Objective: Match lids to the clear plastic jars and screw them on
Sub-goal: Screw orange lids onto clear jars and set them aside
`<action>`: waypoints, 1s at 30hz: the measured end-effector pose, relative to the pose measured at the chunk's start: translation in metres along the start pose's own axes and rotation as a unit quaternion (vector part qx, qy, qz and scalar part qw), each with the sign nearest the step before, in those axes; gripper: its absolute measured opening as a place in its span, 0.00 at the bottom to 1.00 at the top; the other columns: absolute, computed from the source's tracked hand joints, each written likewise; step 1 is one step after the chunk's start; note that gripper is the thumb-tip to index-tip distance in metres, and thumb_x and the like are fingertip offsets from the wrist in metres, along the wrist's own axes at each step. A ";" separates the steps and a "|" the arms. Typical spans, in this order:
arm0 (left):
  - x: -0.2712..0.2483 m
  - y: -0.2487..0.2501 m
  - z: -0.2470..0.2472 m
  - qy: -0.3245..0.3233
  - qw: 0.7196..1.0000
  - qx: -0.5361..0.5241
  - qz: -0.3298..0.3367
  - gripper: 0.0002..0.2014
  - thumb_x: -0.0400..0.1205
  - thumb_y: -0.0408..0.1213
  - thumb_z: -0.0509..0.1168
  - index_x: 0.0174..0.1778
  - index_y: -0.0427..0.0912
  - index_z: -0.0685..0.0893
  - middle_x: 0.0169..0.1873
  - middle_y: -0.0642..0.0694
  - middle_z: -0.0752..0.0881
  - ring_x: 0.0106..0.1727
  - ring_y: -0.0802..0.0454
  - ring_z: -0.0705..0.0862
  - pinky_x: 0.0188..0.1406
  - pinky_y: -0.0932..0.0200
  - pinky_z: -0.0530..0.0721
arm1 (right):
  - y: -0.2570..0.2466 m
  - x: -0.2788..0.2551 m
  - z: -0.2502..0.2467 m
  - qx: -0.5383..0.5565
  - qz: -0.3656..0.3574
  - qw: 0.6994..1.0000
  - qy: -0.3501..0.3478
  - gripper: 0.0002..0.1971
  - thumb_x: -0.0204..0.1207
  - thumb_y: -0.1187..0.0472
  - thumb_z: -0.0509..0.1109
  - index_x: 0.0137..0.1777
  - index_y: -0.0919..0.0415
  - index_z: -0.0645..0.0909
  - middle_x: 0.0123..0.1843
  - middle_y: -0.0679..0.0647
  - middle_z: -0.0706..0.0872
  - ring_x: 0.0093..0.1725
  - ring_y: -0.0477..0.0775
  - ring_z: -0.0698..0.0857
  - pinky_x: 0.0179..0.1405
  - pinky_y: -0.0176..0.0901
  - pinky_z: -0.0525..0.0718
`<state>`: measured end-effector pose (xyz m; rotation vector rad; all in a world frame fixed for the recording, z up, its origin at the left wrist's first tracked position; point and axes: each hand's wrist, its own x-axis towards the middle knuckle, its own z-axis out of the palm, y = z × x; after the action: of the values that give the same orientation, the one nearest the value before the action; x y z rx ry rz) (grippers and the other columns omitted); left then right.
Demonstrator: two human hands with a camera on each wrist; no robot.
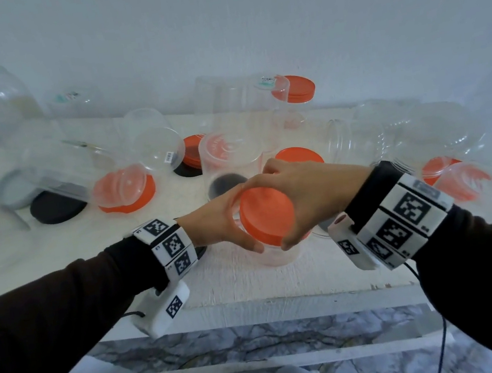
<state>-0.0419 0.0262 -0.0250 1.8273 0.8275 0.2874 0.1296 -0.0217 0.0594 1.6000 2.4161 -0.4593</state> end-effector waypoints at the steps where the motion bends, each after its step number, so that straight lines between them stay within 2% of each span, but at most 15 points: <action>1: 0.000 0.000 0.000 0.004 1.000 0.002 0.000 0.44 0.62 0.31 0.81 0.68 0.57 0.63 0.60 0.65 0.75 0.59 0.76 0.74 0.53 0.79 0.74 | -0.002 -0.001 0.001 -0.011 0.016 1.000 0.010 0.50 0.55 0.34 0.78 0.76 0.38 0.56 0.62 0.48 0.70 0.56 0.52 0.77 0.52 0.46 0.82; 3: 0.000 0.000 0.000 0.009 1.000 0.002 -0.003 0.43 0.62 0.31 0.81 0.67 0.58 0.63 0.57 0.65 0.75 0.56 0.77 0.75 0.49 0.82 0.74 | -0.007 -0.003 0.005 -0.052 0.048 0.997 0.034 0.51 0.55 0.26 0.71 0.76 0.46 0.59 0.63 0.52 0.72 0.55 0.55 0.78 0.47 0.43 0.78; 5: 0.000 -0.001 0.000 0.009 1.000 0.000 -0.002 0.44 0.62 0.31 0.81 0.67 0.57 0.63 0.57 0.64 0.75 0.56 0.74 0.76 0.48 0.81 0.75 | -0.009 -0.005 0.006 -0.080 0.064 0.994 0.038 0.52 0.56 0.23 0.67 0.77 0.51 0.59 0.67 0.55 0.72 0.58 0.58 0.78 0.48 0.45 0.77; 7: 0.000 0.000 0.001 0.008 1.000 -0.003 0.000 0.45 0.62 0.32 0.81 0.69 0.56 0.63 0.59 0.64 0.75 0.59 0.71 0.75 0.52 0.76 0.76 | -0.006 -0.006 0.003 -0.054 0.039 0.998 0.009 0.52 0.58 0.27 0.70 0.79 0.47 0.54 0.74 0.53 0.65 0.68 0.57 0.72 0.59 0.50 0.77; 9: 0.001 -0.001 0.001 0.008 1.000 -0.004 0.004 0.47 0.61 0.33 0.82 0.72 0.55 0.63 0.63 0.63 0.73 0.64 0.68 0.73 0.60 0.70 0.74 | -0.003 -0.007 -0.005 -0.006 -0.019 0.999 -0.034 0.49 0.61 0.39 0.77 0.78 0.35 0.51 0.78 0.45 0.57 0.73 0.52 0.63 0.66 0.52 0.74; 11: 0.001 -0.003 0.001 0.004 1.000 -0.002 0.003 0.49 0.61 0.34 0.82 0.75 0.52 0.63 0.65 0.61 0.73 0.67 0.65 0.72 0.65 0.65 0.72 | -0.003 -0.007 -0.007 -0.011 -0.047 0.997 -0.052 0.47 0.62 0.48 0.78 0.76 0.31 0.53 0.76 0.43 0.57 0.70 0.52 0.64 0.63 0.51 0.75; 12: 0.001 -0.003 0.001 0.005 1.000 0.002 0.003 0.49 0.60 0.35 0.82 0.75 0.52 0.63 0.65 0.61 0.73 0.67 0.65 0.72 0.65 0.65 0.72 | -0.004 -0.006 -0.006 -0.027 -0.041 0.998 -0.043 0.45 0.63 0.47 0.77 0.75 0.31 0.53 0.74 0.43 0.59 0.68 0.53 0.65 0.60 0.51 0.76; 14: 0.001 -0.004 0.001 0.010 1.000 0.005 0.006 0.49 0.60 0.35 0.83 0.75 0.50 0.64 0.65 0.60 0.73 0.67 0.64 0.72 0.64 0.66 0.72 | -0.008 -0.004 -0.001 -0.069 -0.009 0.998 -0.006 0.42 0.63 0.38 0.73 0.76 0.33 0.54 0.70 0.48 0.64 0.61 0.55 0.69 0.54 0.48 0.77; 16: 0.001 -0.004 0.001 0.012 1.000 0.009 0.003 0.48 0.61 0.35 0.82 0.74 0.50 0.63 0.64 0.60 0.74 0.66 0.63 0.74 0.61 0.69 0.74 | -0.015 -0.002 0.002 -0.116 0.036 0.992 0.031 0.44 0.63 0.27 0.65 0.77 0.43 0.59 0.66 0.54 0.70 0.51 0.55 0.71 0.46 0.46 0.74; 18: 0.001 -0.003 0.001 0.013 1.000 0.013 0.001 0.47 0.62 0.34 0.82 0.73 0.51 0.62 0.62 0.62 0.74 0.65 0.64 0.74 0.61 0.69 0.75 | -0.015 -0.001 0.002 -0.139 0.053 0.988 0.040 0.46 0.63 0.24 0.62 0.77 0.50 0.61 0.66 0.57 0.71 0.51 0.56 0.74 0.45 0.46 0.74; 21: 0.001 -0.005 0.001 0.010 1.000 0.011 0.008 0.48 0.61 0.35 0.82 0.73 0.54 0.62 0.65 0.62 0.73 0.66 0.66 0.72 0.67 0.65 0.73 | -0.007 -0.002 -0.006 -0.055 0.000 0.998 -0.033 0.45 0.63 0.35 0.73 0.77 0.37 0.53 0.75 0.49 0.61 0.68 0.56 0.69 0.61 0.54 0.77; 24: 0.001 -0.006 0.001 0.009 1.000 0.011 0.005 0.52 0.57 0.43 0.83 0.75 0.53 0.62 0.67 0.60 0.72 0.68 0.63 0.72 0.66 0.61 0.73 | -0.005 -0.003 -0.010 -0.023 -0.027 0.997 -0.073 0.47 0.61 0.45 0.78 0.74 0.27 0.52 0.73 0.42 0.59 0.67 0.54 0.67 0.60 0.55 0.78; 26: 0.001 -0.006 0.002 0.012 1.000 0.016 0.005 0.53 0.55 0.47 0.83 0.75 0.53 0.63 0.67 0.59 0.73 0.68 0.62 0.72 0.66 0.62 0.73 | -0.009 -0.003 -0.004 -0.045 0.001 0.998 -0.032 0.44 0.62 0.38 0.75 0.74 0.31 0.54 0.68 0.48 0.65 0.59 0.55 0.71 0.51 0.48 0.78; 28: 0.002 -0.006 0.002 0.013 1.000 0.011 -0.003 0.49 0.58 0.41 0.83 0.73 0.52 0.63 0.65 0.59 0.74 0.66 0.64 0.73 0.63 0.65 0.74 | -0.017 -0.001 0.003 -0.087 0.047 0.995 0.015 0.42 0.64 0.30 0.67 0.77 0.43 0.59 0.65 0.54 0.70 0.50 0.55 0.72 0.42 0.44 0.73; 30: 0.002 -0.006 0.002 0.012 1.000 0.011 -0.007 0.46 0.61 0.35 0.82 0.71 0.55 0.62 0.61 0.63 0.74 0.62 0.67 0.74 0.57 0.70 0.75 | -0.020 -0.002 0.005 -0.109 0.080 0.990 0.035 0.44 0.66 0.26 0.62 0.76 0.51 0.61 0.67 0.57 0.71 0.48 0.55 0.73 0.41 0.45 0.72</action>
<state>-0.0421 0.0273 -0.0311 1.8407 0.8631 0.2919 0.1119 -0.0324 0.0580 1.7182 2.2710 -0.1087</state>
